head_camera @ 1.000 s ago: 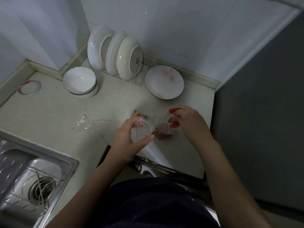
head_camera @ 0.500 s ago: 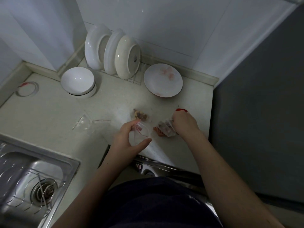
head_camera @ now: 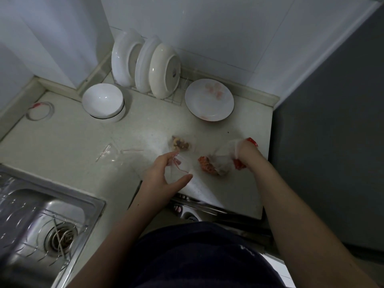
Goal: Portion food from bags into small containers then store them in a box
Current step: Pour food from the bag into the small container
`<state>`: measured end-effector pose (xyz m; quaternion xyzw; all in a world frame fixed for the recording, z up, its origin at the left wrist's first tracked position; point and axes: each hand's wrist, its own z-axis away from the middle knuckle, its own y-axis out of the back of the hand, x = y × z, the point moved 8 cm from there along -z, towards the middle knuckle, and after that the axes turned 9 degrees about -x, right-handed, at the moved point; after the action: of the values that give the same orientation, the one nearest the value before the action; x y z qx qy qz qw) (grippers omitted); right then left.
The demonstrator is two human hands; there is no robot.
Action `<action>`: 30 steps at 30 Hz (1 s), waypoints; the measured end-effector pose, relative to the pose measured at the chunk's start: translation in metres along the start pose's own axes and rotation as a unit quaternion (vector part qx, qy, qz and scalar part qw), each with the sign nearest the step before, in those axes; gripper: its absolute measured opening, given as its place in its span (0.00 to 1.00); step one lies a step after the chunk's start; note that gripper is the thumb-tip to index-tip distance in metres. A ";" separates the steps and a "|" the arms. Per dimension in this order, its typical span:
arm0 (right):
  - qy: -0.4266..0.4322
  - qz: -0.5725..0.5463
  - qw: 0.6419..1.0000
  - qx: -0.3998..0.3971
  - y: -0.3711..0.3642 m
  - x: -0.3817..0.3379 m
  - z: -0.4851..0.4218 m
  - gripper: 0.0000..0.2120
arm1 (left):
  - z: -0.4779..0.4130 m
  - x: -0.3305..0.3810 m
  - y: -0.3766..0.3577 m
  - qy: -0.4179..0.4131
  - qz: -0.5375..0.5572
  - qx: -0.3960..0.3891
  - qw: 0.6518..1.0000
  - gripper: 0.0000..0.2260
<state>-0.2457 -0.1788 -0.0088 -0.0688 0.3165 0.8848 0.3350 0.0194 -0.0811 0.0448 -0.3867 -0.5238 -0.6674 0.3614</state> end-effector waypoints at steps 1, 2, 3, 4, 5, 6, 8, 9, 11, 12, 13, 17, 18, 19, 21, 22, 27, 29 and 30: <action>-0.002 -0.045 0.999 0.000 0.001 0.006 0.001 0.14 | 0.000 -0.001 0.000 0.000 0.000 0.001 1.000 0.31; -0.004 -0.088 0.996 0.003 0.003 0.009 0.002 0.14 | 0.000 -0.002 0.000 0.000 0.000 0.001 1.000 0.31; -0.001 -0.125 0.992 0.009 0.004 0.014 0.003 0.13 | 0.000 -0.003 -0.001 -0.001 0.001 0.001 1.000 0.31; -0.007 -0.170 0.985 0.014 0.005 0.019 0.004 0.11 | 0.000 -0.004 -0.001 0.000 0.002 0.001 1.000 0.31; -0.020 -0.213 0.977 0.022 0.005 0.024 0.007 0.11 | 0.000 -0.005 -0.002 0.002 0.002 0.000 1.000 0.31; -0.032 -0.245 0.969 0.023 0.005 0.028 0.010 0.12 | -0.001 -0.005 -0.002 0.004 0.003 -0.001 1.000 0.31; -0.042 -0.269 0.962 0.002 0.001 0.032 0.017 0.14 | -0.001 -0.006 -0.004 0.007 0.001 -0.005 1.000 0.32; -0.045 -0.281 0.959 -0.004 0.000 0.034 0.020 0.13 | -0.001 -0.005 -0.004 0.008 -0.001 -0.007 1.000 0.32; -0.059 -0.305 0.951 -0.013 -0.005 0.042 0.024 0.09 | -0.001 -0.003 -0.006 0.007 -0.004 -0.012 1.000 0.31; -0.068 -0.308 0.949 -0.019 -0.007 0.048 0.024 0.08 | -0.001 -0.002 -0.006 0.005 -0.005 -0.015 1.000 0.31; -0.074 -0.312 0.947 -0.025 -0.009 0.054 0.025 0.08 | -0.002 -0.001 -0.007 0.003 -0.007 -0.018 1.000 0.31; -0.095 -0.363 0.925 -0.060 -0.017 0.070 0.026 0.09 | -0.005 -0.001 -0.009 -0.001 -0.018 -0.029 0.999 0.28; -0.091 -0.378 0.919 -0.063 -0.018 0.071 0.026 0.08 | -0.006 -0.001 -0.009 -0.001 -0.019 -0.030 0.999 0.27; -0.088 -0.390 0.915 -0.061 -0.018 0.072 0.027 0.08 | -0.007 -0.001 -0.009 -0.001 -0.018 -0.031 0.999 0.26; -0.079 -0.391 0.916 -0.041 -0.013 0.073 0.028 0.07 | -0.009 0.000 -0.011 0.000 -0.013 -0.039 0.999 0.26; -0.076 -0.380 0.922 -0.026 -0.009 0.073 0.029 0.07 | -0.010 0.001 -0.012 0.001 -0.012 -0.045 0.999 0.26; -0.013 -0.351 0.933 0.078 0.017 0.062 0.034 0.09 | -0.015 0.007 -0.023 0.011 -0.009 -0.071 0.997 0.28; -0.001 -0.316 0.942 0.116 0.027 0.059 0.033 0.12 | -0.016 0.007 -0.026 0.012 -0.013 -0.075 0.997 0.27; 0.005 -0.290 0.949 0.126 0.030 0.058 0.031 0.11 | -0.017 0.007 -0.027 0.012 -0.016 -0.076 0.997 0.27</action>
<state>-0.3061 -0.1458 0.0118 -0.1195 0.3938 0.7018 0.5815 -0.0098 -0.0931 0.0377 -0.3970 -0.4733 -0.7153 0.3266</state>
